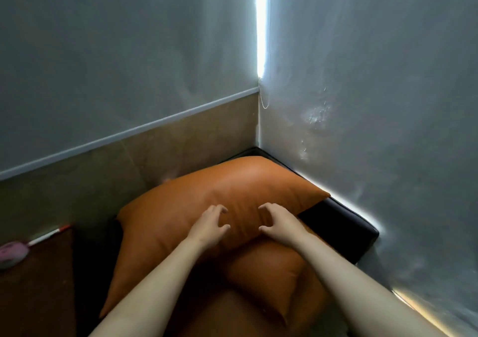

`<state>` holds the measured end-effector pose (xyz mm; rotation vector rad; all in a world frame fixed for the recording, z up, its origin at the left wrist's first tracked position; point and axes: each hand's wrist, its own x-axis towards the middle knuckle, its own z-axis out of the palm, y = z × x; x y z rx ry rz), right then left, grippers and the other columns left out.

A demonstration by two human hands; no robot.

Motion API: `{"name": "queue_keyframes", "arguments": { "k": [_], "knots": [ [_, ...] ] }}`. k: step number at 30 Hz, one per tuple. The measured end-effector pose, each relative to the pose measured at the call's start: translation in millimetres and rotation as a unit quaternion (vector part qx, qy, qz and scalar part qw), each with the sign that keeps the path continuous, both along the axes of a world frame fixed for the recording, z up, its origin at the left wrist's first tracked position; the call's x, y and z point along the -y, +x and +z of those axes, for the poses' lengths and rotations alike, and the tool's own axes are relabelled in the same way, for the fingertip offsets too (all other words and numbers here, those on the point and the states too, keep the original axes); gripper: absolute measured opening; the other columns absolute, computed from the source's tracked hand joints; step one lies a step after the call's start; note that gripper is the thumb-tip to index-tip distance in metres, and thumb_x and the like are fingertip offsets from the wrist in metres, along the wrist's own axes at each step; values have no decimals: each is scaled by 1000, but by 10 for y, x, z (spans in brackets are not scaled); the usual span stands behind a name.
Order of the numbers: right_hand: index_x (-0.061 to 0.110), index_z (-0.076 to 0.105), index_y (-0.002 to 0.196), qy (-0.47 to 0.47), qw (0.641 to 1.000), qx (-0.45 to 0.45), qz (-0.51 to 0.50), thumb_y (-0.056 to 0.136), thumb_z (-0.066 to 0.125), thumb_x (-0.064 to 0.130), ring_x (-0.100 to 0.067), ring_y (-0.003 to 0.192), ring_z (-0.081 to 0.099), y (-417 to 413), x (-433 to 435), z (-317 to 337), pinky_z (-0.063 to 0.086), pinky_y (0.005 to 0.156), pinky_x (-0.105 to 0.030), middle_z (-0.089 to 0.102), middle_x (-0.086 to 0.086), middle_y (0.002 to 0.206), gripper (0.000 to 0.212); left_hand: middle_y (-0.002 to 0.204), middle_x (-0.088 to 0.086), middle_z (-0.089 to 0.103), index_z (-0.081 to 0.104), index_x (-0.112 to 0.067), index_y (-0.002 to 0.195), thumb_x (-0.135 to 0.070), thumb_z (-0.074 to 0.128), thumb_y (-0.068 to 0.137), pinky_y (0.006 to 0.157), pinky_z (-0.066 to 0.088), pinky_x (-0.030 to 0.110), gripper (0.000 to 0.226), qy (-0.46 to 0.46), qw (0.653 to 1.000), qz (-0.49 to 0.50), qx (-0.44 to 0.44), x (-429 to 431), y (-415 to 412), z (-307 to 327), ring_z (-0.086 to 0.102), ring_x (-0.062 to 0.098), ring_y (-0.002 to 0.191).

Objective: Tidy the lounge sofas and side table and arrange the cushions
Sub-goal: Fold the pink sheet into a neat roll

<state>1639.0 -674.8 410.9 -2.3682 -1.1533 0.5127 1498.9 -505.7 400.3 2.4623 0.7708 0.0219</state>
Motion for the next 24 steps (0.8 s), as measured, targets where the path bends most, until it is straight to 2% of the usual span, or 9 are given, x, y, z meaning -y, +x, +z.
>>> {"name": "queue_keyframes", "arguments": {
  "k": [6, 15, 21, 24],
  "knots": [
    [24, 46, 136, -8, 999, -24, 45, 87, 67, 30, -16, 130, 43, -6, -429, -129, 41, 105, -32, 49, 1, 137, 54, 135, 2, 47, 50, -19, 129, -28, 62, 92, 105, 41, 36, 40, -5, 999, 40, 12, -517, 66, 30, 46, 19, 126],
    [22, 46, 138, 11, 999, -15, 44, 89, 66, 26, -15, 130, 45, 121, -1315, -57, 41, 107, -31, 49, 2, 140, 53, 137, 4, 47, 50, -18, 130, -24, 64, 91, 103, 43, 33, 42, -44, 997, 49, 34, -1289, 235, -167, 49, 19, 124],
    [24, 46, 138, -2, 998, -39, 50, 90, 64, 35, -14, 128, 47, 104, -1782, -209, 43, 105, -31, 50, 3, 140, 52, 133, 3, 50, 51, -17, 129, -25, 64, 91, 105, 42, 33, 41, -55, 996, 66, 28, -1698, 258, -355, 48, 19, 123],
    [25, 46, 138, -10, 997, -51, 55, 90, 64, 37, -13, 127, 47, 192, -1975, -276, 43, 105, -30, 50, 3, 139, 52, 131, 0, 51, 53, -20, 127, -29, 65, 90, 106, 41, 37, 40, -39, 996, 74, 25, -1882, 324, -416, 46, 19, 124]
  ]
}}
